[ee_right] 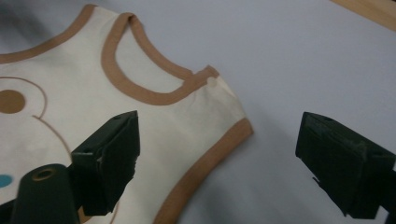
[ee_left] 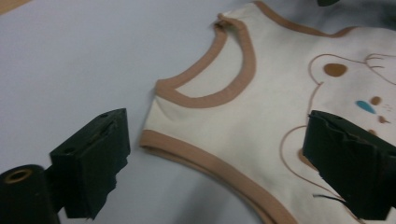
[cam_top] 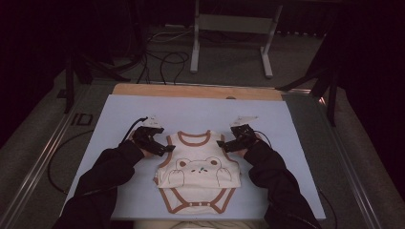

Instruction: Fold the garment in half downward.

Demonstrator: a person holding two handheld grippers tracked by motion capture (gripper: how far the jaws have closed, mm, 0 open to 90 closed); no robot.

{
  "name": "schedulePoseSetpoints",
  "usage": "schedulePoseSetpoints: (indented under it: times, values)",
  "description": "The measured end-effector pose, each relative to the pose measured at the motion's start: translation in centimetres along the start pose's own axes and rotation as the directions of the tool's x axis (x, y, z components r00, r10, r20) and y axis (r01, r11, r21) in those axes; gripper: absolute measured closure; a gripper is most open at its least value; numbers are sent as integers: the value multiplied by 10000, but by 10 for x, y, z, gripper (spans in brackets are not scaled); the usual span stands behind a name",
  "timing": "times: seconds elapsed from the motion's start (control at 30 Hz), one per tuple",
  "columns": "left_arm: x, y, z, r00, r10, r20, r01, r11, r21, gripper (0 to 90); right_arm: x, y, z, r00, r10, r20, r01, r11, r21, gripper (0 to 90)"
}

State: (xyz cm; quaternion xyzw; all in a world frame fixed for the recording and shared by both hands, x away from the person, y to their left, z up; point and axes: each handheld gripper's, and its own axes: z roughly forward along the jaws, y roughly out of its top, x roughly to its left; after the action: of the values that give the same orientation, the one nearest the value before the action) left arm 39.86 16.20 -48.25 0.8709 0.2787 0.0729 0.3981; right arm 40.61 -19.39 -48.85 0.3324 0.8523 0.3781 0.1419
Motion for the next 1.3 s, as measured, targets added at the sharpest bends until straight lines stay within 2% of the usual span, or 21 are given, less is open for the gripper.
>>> schedulePoseSetpoints:
  times: [0.07,0.13,0.2,0.33,0.5,0.7,0.77,0.93,1.0,1.03,1.1,1.13,1.17,1.3]
  values:
    - [5,-1,4,10000,-91,-3,91,10000,26,108,-4,0,4,10000,-20,16,20,9999,106,153]
    - [11,-3,7,9995,-305,-85,305,9995,36,143,-7,0,7,9996,-273,-109,275,9993,242,166]
    - [16,-4,10,9989,-461,-38,461,9989,14,155,-10,0,11,9996,-209,-171,214,9992,324,199]
    - [21,-5,15,9984,-565,-39,566,9983,120,168,-14,1,16,9993,-317,-219,326,9986,422,223]
    - [27,-6,24,9980,-631,-91,634,9976,273,199,-21,4,25,9988,-211,-453,231,9988,440,314]
    - [31,-9,33,9976,-670,-159,677,9966,468,326,-23,9,36,9984,-297,-476,333,9964,781,386]
    - [31,-9,35,9976,-681,-142,687,9965,486,340,-24,9,37,9983,-325,-476,362,9962,798,399]
    - [32,-12,41,9976,-663,-203,674,9958,621,462,-28,10,45,9988,-278,-402,320,9939,1059,460]
    - [32,-12,41,9976,-669,-201,679,9959,591,471,-29,9,46,9987,-270,-426,314,9937,1079,464]
    - [33,-12,41,9972,-691,-291,705,9961,531,514,-30,7,49,9989,-212,-421,261,9925,1194,485]
    - [33,-12,41,9974,-675,-264,689,9961,554,531,-30,6,50,9986,-198,-487,256,9922,1222,496]
    - [32,-11,42,9972,-681,-294,697,9958,585,546,-30,6,50,9988,-170,-457,224,9925,1206,512]
    - [30,-11,42,9983,-518,-252,534,9963,670,564,-30,6,50,9987,-168,-475,224,9924,1213,531]
    - [28,-9,43,9985,-515,-197,529,9957,764,610,-27,6,49,9982,-258,-546,325,9915,1262,613]
